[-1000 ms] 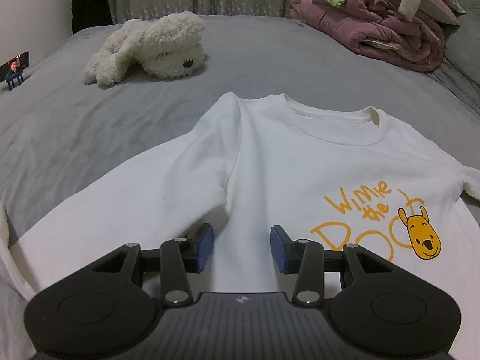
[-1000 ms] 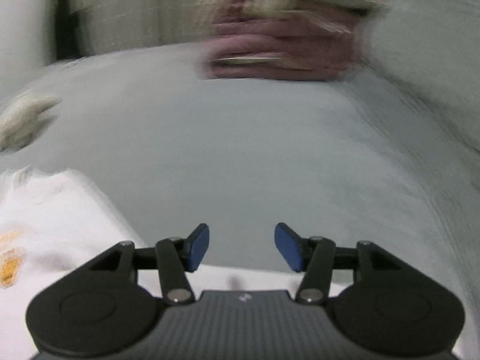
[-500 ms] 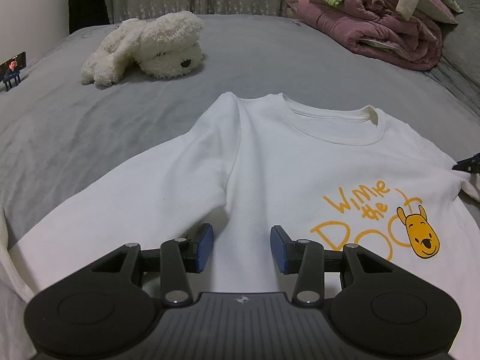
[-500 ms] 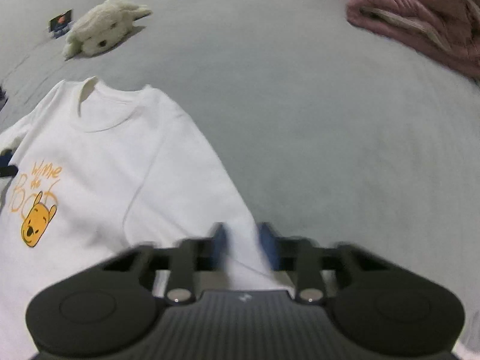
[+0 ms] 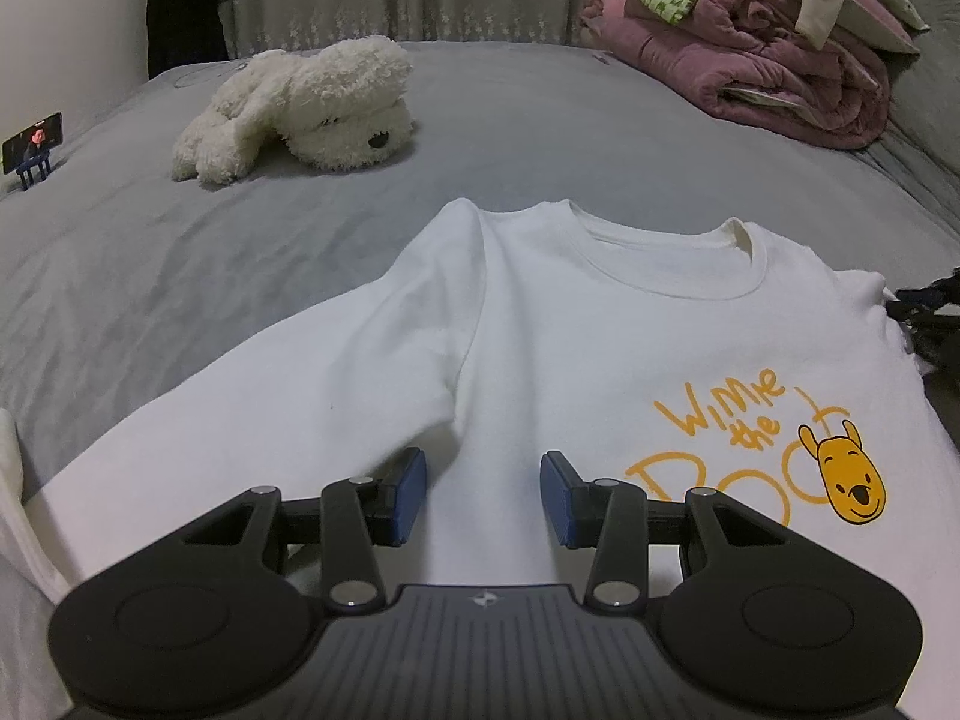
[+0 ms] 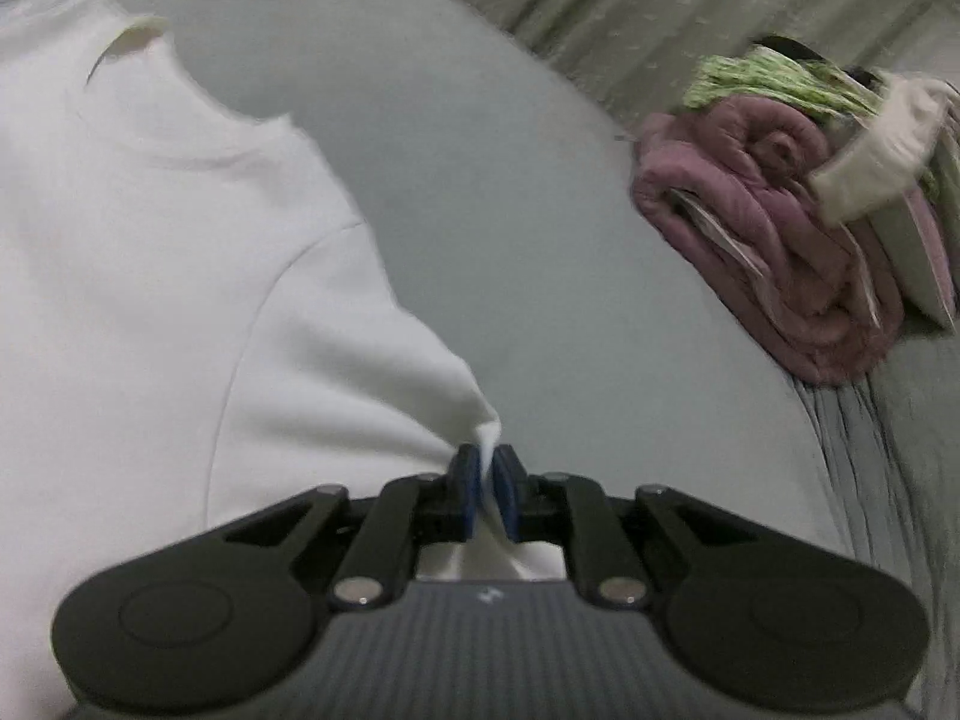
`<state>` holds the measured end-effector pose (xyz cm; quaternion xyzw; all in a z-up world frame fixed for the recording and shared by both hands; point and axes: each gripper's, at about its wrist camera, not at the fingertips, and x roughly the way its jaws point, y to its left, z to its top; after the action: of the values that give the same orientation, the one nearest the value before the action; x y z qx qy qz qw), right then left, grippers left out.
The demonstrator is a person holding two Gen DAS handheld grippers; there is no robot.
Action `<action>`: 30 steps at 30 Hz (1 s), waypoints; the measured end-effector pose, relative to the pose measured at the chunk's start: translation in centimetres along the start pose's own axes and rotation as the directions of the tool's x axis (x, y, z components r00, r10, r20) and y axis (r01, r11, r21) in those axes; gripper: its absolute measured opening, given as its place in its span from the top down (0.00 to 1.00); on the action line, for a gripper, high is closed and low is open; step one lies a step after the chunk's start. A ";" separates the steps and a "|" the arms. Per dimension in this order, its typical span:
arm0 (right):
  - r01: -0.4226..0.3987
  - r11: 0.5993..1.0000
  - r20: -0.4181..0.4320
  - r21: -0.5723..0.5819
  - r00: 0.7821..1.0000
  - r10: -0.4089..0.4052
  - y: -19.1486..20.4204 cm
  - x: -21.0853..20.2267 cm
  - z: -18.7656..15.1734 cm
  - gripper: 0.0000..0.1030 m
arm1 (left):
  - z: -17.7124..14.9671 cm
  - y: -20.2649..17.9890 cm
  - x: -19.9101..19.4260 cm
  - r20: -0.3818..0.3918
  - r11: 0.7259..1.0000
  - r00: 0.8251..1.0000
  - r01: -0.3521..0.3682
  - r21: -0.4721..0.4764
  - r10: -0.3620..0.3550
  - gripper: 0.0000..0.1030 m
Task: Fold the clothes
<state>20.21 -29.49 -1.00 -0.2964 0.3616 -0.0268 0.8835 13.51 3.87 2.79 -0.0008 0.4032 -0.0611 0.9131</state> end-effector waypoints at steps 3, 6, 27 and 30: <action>-0.019 0.989 0.015 0.150 1.000 0.017 -3.5 -1.9 -1.1 0.67 | 0.0 -0.1 0.0 0.000 1.000 1.000 -0.002 0.003 0.002 0.60; -0.006 0.945 0.015 0.328 1.000 0.001 -9.0 -3.9 -3.7 0.65 | 0.0 -0.1 0.0 -0.001 1.000 1.000 -0.005 0.004 0.005 0.60; 0.249 0.599 -0.309 0.761 0.951 -0.003 -23.3 -5.6 -21.4 0.59 | -0.1 -0.3 0.0 0.001 1.000 1.000 -0.009 0.003 0.009 0.60; 0.225 0.630 -0.293 0.743 0.956 0.004 -22.3 -5.9 -20.7 0.87 | -0.1 -0.3 0.0 0.000 1.000 1.000 -0.009 0.003 0.009 0.60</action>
<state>5.97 -56.71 3.13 0.0927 0.4122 -0.2725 0.8644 13.44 3.60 2.77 0.0024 0.4029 -0.0578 0.9134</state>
